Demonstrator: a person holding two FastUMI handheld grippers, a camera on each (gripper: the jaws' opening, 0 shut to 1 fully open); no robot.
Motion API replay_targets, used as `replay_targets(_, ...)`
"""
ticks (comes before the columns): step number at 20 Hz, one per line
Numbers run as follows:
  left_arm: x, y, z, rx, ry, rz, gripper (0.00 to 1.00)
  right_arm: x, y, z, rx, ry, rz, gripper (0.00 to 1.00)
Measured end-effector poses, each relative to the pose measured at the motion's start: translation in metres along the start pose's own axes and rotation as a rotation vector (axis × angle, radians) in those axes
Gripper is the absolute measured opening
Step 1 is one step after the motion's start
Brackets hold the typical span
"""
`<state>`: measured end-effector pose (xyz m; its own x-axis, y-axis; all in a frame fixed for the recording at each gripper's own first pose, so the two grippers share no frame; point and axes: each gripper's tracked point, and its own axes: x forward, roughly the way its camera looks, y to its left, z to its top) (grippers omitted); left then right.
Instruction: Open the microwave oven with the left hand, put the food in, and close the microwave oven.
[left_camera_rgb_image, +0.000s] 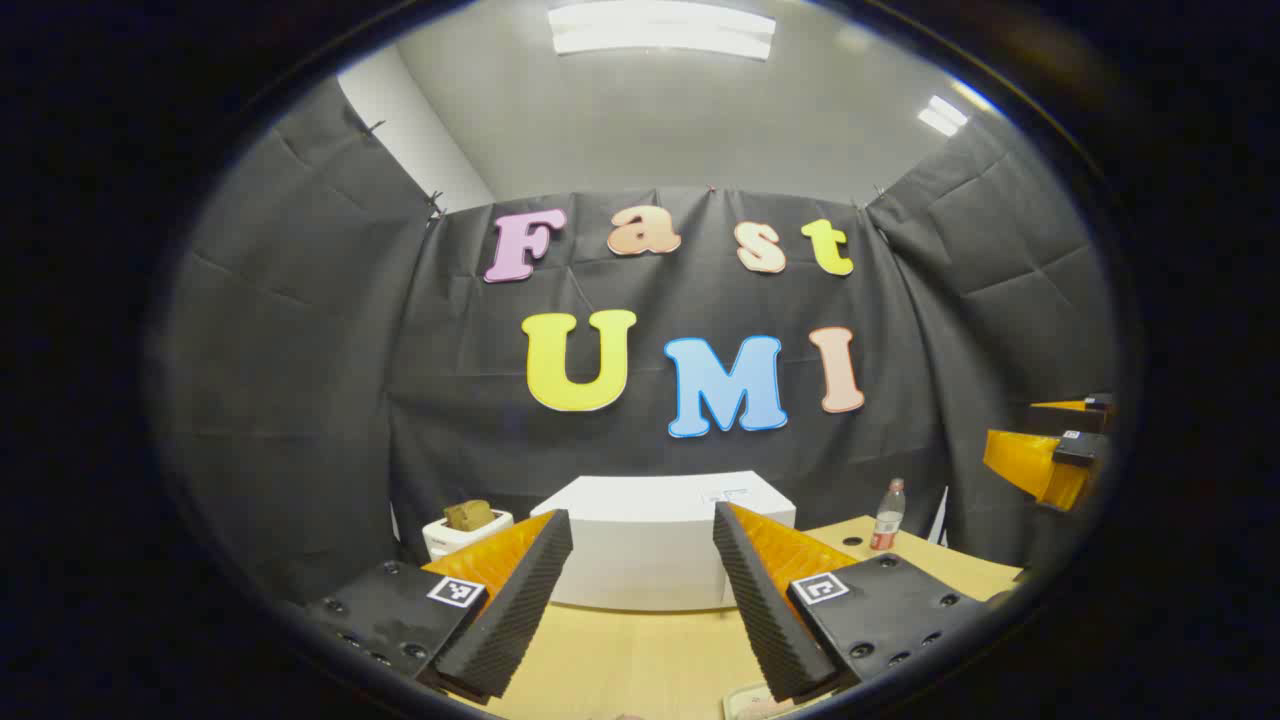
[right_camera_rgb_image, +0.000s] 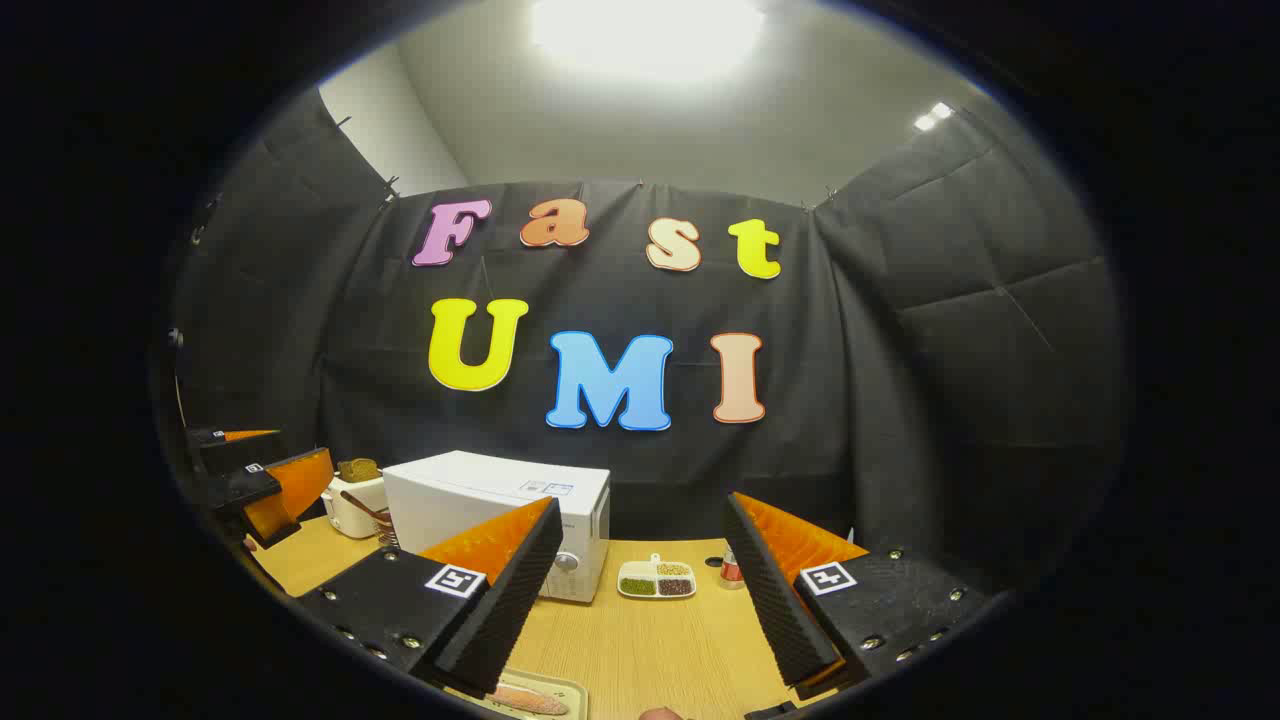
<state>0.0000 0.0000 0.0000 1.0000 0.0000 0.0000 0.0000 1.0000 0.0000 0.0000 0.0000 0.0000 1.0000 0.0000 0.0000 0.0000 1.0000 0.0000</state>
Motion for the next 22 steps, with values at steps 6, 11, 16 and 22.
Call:
replay_targets(6, -0.01, -0.012, 0.0, 0.01, -0.006, 0.001, 0.96, -0.005, -0.012, -0.004, 0.008, 0.004, 0.004, 0.98)
replay_targets(11, -0.007, -0.025, -0.004, -0.011, 0.005, 0.017, 0.94, -0.009, -0.024, -0.005, 0.006, 0.001, 0.013, 0.98)
replay_targets(16, -0.005, -0.045, 0.002, 0.007, -0.016, 0.025, 0.94, -0.009, -0.038, -0.007, 0.002, -0.001, 0.035, 0.98)
replay_targets(22, 0.02, -0.066, -0.008, -0.007, -0.012, 0.033, 0.97, -0.014, -0.05, -0.008, 0.025, -0.002, 0.085, 0.98)
